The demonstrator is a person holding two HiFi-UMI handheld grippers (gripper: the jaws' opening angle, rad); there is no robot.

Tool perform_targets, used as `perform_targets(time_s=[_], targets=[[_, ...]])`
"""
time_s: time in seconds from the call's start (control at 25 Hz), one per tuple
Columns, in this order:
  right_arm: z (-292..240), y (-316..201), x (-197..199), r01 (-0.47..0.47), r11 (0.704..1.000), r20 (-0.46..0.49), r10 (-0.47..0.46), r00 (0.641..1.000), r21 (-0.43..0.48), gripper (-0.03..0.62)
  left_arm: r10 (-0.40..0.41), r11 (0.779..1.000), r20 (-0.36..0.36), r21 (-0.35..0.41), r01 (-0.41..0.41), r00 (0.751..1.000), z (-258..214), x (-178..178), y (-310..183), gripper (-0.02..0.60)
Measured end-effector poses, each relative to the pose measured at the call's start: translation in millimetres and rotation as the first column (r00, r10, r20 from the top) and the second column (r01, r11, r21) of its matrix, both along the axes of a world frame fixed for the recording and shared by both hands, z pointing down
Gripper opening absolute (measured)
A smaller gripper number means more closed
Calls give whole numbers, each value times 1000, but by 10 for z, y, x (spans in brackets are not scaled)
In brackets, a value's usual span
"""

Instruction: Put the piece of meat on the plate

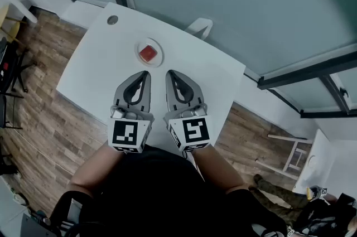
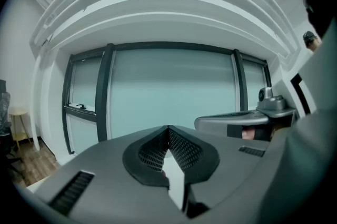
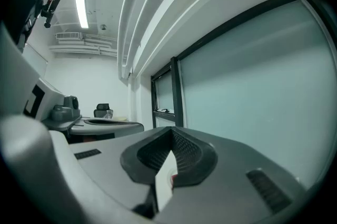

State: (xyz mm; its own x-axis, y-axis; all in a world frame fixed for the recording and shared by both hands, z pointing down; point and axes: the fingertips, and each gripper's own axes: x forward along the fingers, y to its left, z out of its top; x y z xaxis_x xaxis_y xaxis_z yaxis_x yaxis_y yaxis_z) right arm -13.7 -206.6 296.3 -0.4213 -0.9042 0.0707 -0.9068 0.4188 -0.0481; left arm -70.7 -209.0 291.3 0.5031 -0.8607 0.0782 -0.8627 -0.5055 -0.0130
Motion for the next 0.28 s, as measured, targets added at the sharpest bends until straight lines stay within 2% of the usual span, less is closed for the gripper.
perform_targets(time_s=[0.28], targets=[[-38,89,-42,12,1000,-9,-12,1000,19,3,-12,1000,-6,12,12,1000,-84,-26,35,3]])
